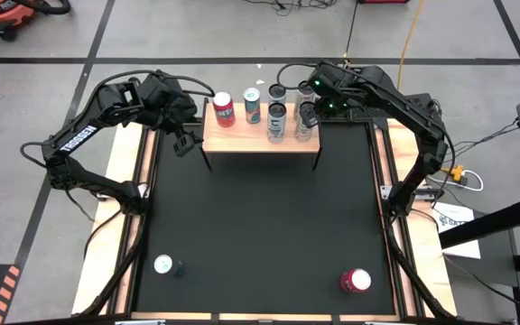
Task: Place canned beverage on shelf
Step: Adjust the white-yellow soda can, then put the blue soda can on the shelf aligned with the other blue soda can
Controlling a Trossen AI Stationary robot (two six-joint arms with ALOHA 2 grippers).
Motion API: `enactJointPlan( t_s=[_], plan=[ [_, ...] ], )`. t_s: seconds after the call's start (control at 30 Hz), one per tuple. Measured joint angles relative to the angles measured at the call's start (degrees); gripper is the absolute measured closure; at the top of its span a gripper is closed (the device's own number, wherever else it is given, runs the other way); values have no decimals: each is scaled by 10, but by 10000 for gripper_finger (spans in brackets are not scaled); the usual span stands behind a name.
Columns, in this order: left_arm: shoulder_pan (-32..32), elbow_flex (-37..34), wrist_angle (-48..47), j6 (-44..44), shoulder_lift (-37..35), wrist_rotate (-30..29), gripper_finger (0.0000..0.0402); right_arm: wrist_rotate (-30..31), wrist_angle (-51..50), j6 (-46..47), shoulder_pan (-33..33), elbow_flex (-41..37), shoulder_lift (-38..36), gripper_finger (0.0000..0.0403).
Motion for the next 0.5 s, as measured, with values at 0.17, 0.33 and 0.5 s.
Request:
enactJointPlan(
  t_s=[0.17,0.33,0.5],
  plan=[
    [0,0,0,1,0,0,63,0,0,-1,0,0,0,403],
    [0,0,-2,1,0,0,63,0,-13,-7,0,0,0,403],
    [0,0,-44,17,0,0,63,1,-61,-7,4,-1,-4,403]
  ],
)
